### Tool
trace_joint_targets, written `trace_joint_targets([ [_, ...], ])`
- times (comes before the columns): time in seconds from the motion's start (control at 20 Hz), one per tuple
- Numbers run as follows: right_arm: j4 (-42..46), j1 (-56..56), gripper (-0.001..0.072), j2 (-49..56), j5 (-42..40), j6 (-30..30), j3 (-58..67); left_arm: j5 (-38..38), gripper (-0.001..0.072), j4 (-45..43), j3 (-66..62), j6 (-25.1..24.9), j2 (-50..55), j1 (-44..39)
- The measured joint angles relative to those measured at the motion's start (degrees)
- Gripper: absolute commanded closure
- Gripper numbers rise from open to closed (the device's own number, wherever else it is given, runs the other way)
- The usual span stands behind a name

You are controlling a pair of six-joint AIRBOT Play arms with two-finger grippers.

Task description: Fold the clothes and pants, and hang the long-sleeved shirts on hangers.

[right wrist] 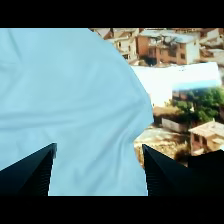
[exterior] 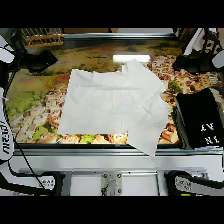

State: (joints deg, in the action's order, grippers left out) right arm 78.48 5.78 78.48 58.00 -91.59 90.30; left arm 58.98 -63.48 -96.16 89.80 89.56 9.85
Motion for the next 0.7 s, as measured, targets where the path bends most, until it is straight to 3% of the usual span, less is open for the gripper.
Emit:
trace_joint_targets([
  [0.4,-1.31,-0.90,0.0124,-19.47,4.79,0.02,-19.96,2.93,0.0160,-7.45,43.39,2.32,-19.37,7.17],
  [0.7,-3.52,-1.49,0.0125,-26.84,4.98,0.02,-28.41,-4.31,0.0160,-6.69,65.61,6.91,-30.38,9.31],
])
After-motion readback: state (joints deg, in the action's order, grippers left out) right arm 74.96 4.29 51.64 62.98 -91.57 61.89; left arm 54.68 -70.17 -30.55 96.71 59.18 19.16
